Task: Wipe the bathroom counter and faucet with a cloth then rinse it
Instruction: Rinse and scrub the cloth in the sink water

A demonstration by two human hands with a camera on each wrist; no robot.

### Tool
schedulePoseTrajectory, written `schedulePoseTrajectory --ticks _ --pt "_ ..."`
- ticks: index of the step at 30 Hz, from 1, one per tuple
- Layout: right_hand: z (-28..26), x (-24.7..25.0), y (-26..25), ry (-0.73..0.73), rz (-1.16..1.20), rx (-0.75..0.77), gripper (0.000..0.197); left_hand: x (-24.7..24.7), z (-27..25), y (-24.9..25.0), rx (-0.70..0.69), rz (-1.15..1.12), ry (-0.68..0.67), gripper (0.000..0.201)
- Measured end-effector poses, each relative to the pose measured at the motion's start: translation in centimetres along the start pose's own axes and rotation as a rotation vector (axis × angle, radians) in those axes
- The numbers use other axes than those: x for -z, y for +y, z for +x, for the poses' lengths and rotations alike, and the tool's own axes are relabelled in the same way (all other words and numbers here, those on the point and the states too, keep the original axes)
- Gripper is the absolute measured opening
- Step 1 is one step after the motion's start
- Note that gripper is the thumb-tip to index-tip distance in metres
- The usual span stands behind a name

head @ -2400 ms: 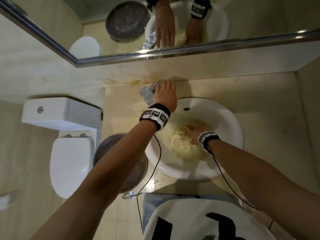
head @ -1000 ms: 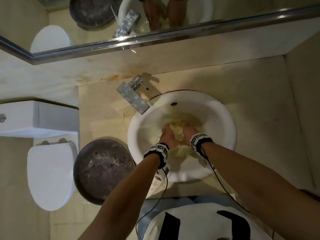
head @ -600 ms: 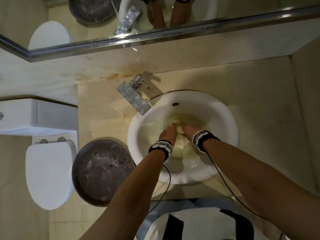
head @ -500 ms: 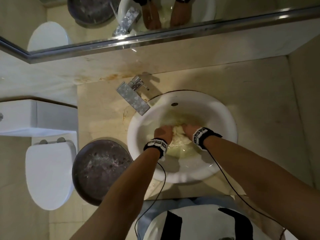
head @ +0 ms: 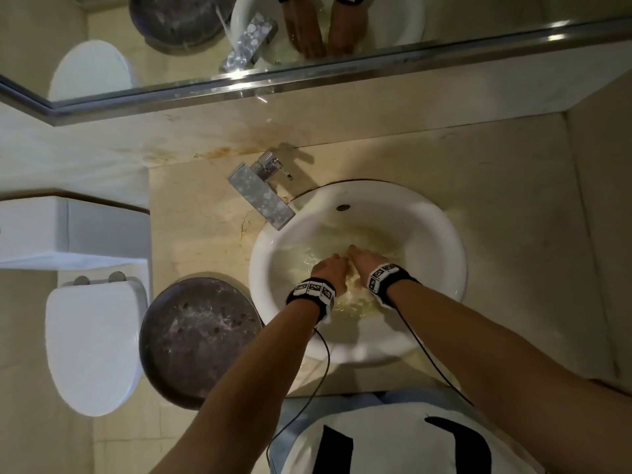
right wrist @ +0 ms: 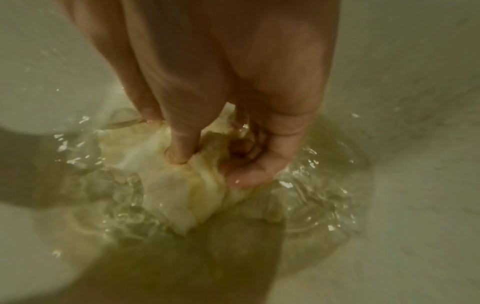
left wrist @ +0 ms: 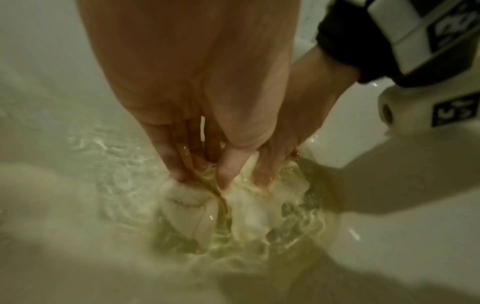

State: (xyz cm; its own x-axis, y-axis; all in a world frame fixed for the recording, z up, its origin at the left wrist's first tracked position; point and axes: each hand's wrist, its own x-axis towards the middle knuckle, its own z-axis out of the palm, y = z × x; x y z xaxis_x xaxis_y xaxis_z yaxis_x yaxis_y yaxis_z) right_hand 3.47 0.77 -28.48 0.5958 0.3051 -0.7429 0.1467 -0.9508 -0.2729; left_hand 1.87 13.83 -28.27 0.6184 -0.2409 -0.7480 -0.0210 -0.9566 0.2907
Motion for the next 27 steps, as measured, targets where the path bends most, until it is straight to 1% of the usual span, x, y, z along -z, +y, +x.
schedulePoseTrajectory --ticks 1,3,5,7,8,10,11,12,13,15,16,18,21,22,24,25,27 --pt "0.0 0.0 -0.3 0.000 -0.026 -0.016 0.066 0.2 0.1 0.0 0.008 -0.003 -0.010 0.041" --pt "0.1 -0.1 -0.7 -0.015 -0.060 -0.026 0.069 0.4 0.4 -0.4 0.033 -0.015 -0.029 0.040" --pt "-0.1 0.0 -0.4 -0.068 -0.020 -0.022 0.071 0.2 0.1 -1.1 0.087 -0.050 0.012 0.044" --pt "-0.2 0.6 0.2 -0.110 0.040 -0.017 0.078 -0.5 -0.3 -1.6 0.161 -0.080 0.090 0.062" --pt "-0.2 1.0 0.4 -0.118 0.061 -0.011 0.080 -0.8 -0.5 -1.7 0.199 -0.091 0.091 0.073" --pt "0.3 1.4 0.7 -0.083 0.068 -0.008 0.079 -1.2 -0.4 -1.6 0.248 -0.144 0.030 0.093" --pt "0.5 1.3 0.8 -0.067 0.070 -0.010 0.079 -1.2 -0.2 -1.3 0.248 -0.188 -0.012 0.101" --pt "0.8 0.7 1.0 -0.064 0.076 -0.001 0.081 -1.3 0.0 -1.1 0.229 -0.217 -0.048 0.104" --pt "0.8 0.3 1.1 -0.075 0.080 -0.009 0.082 -1.4 0.2 -0.8 0.187 -0.219 -0.067 0.103" --pt "0.8 -0.4 1.4 -0.074 0.105 -0.035 0.076 -1.7 0.4 -0.4 0.110 -0.185 -0.061 0.089" --pt "0.9 -0.8 1.7 -0.067 0.108 -0.037 0.075 -1.7 0.4 -0.4 0.093 -0.167 -0.053 0.082" --pt "1.1 -0.6 2.1 -0.063 0.100 -0.037 0.077 -1.4 0.4 -0.7 0.092 -0.117 -0.046 0.073" --pt "1.5 0.1 2.0 -0.095 0.057 0.037 0.076 0.0 0.1 -1.2 0.070 0.061 -0.006 0.045" --pt "1.7 0.2 2.1 -0.104 0.049 0.053 0.072 0.5 0.0 -1.2 0.062 0.116 0.001 0.041" --pt "2.0 1.0 1.8 -0.110 0.028 0.081 0.068 1.8 -0.1 -1.2 0.041 0.190 0.002 0.041" --pt "2.3 1.4 1.8 -0.110 0.011 0.083 0.068 2.3 -0.2 -1.1 0.035 0.188 0.000 0.043" --pt "1.6 3.6 1.3 -0.103 -0.053 0.081 0.060 3.4 -0.4 -0.8 0.020 0.118 0.001 0.055"
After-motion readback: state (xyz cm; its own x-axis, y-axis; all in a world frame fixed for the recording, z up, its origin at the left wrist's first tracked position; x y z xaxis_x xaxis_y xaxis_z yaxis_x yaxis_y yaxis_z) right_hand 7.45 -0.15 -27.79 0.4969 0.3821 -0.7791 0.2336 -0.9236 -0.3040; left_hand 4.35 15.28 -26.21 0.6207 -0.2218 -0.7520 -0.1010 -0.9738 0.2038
